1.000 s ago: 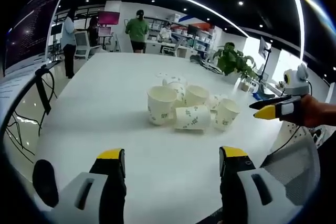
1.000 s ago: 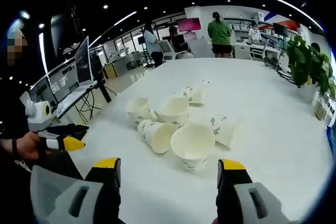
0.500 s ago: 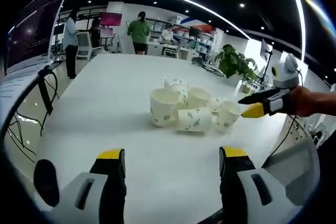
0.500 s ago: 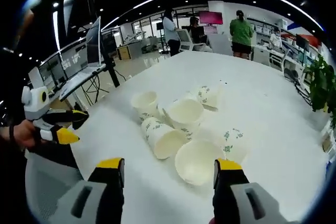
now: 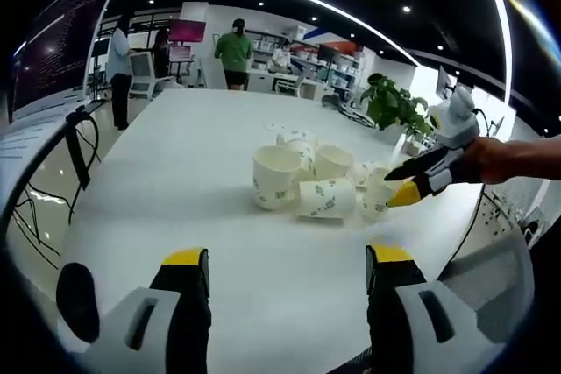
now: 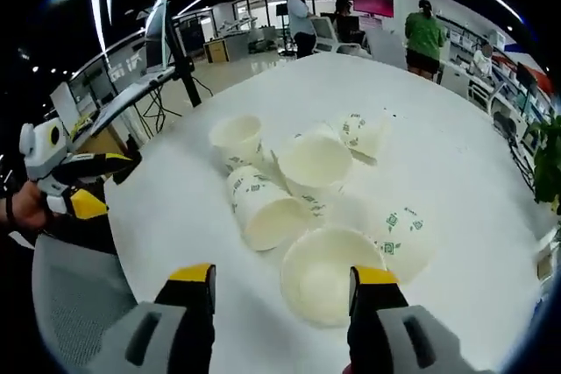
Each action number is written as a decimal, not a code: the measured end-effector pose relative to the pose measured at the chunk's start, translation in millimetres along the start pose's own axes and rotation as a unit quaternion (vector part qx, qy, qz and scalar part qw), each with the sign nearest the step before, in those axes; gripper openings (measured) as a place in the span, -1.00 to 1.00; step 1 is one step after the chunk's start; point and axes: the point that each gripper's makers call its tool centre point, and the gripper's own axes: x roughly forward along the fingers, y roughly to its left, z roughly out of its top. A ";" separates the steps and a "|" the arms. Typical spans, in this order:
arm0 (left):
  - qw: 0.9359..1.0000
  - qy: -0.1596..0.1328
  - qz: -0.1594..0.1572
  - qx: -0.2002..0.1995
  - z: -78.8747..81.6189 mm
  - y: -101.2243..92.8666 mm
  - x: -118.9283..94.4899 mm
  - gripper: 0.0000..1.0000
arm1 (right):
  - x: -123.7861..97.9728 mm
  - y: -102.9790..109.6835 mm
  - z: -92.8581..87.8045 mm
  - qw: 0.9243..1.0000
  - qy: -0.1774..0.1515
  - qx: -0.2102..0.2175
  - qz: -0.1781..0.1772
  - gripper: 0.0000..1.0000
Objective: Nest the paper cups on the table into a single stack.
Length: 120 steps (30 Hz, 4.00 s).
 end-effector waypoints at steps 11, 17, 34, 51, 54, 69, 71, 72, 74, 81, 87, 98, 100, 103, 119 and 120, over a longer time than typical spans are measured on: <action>1.000 0.003 0.000 -0.001 -4.8 3.2 1.5 0.40 | 14.0 5.4 -12.6 0.997 0.067 -0.021 0.026 -0.06; 1.000 0.004 0.000 0.000 -3.4 2.5 1.1 0.39 | 22.2 0.3 -22.2 0.994 0.106 -0.032 0.018 -0.39; 1.000 0.009 0.001 -0.001 -4.5 2.0 2.5 0.35 | 26.7 -18.3 -30.3 0.987 0.145 -0.065 -0.003 -1.00; 1.000 0.008 -0.002 0.003 -5.3 3.2 3.4 0.34 | 9.9 9.8 -20.8 0.982 0.145 -0.117 0.018 -1.00; 1.000 0.007 -0.004 0.005 -5.1 2.3 3.1 0.34 | 6.3 19.3 -22.3 0.981 0.147 -0.127 0.026 -1.00; 1.000 0.010 -0.005 0.014 -7.3 4.9 0.8 0.35 | 21.0 55.0 -10.9 0.971 0.145 -0.180 0.062 -1.00; 1.000 0.011 -0.006 0.014 -7.7 5.2 0.2 0.35 | 24.4 61.0 -7.5 0.969 0.144 -0.186 0.069 -1.00; 1.000 0.011 -0.005 0.014 -7.9 5.7 -0.4 0.35 | 26.3 65.3 -6.1 0.968 0.144 -0.190 0.072 -1.00; 1.000 0.011 -0.005 0.013 -8.5 7.2 -1.4 0.35 | 26.2 77.8 -8.9 0.966 0.144 -0.200 0.078 -1.00; 1.000 0.008 0.000 0.007 -8.7 14.8 -4.2 0.35 | 34.2 96.6 -6.7 0.959 0.156 -0.217 0.091 -1.00; 1.000 0.007 0.002 0.003 -9.2 14.1 -6.8 0.35 | 41.7 110.4 0.5 0.957 0.153 -0.227 0.098 -1.00; 1.000 0.008 0.001 0.004 -9.9 14.5 -7.8 0.35 | 61.4 108.5 9.7 0.951 0.157 -0.251 0.090 -1.00; 1.000 0.008 0.001 0.004 -9.2 14.7 -8.3 0.35 | 67.2 106.5 10.2 0.951 0.158 -0.249 0.092 -1.00; 1.000 0.009 0.002 0.004 -9.3 16.1 -9.4 0.35 | 73.2 104.3 10.2 0.952 0.160 -0.247 0.089 -1.00; 1.000 0.013 -0.001 0.006 -9.2 17.2 -5.2 0.34 | 71.3 102.0 5.2 0.944 0.173 -0.266 0.089 -0.92; 1.000 0.013 -0.002 0.006 -9.1 17.4 -4.4 0.34 | 71.2 101.2 5.2 0.944 0.172 -0.266 0.088 -0.91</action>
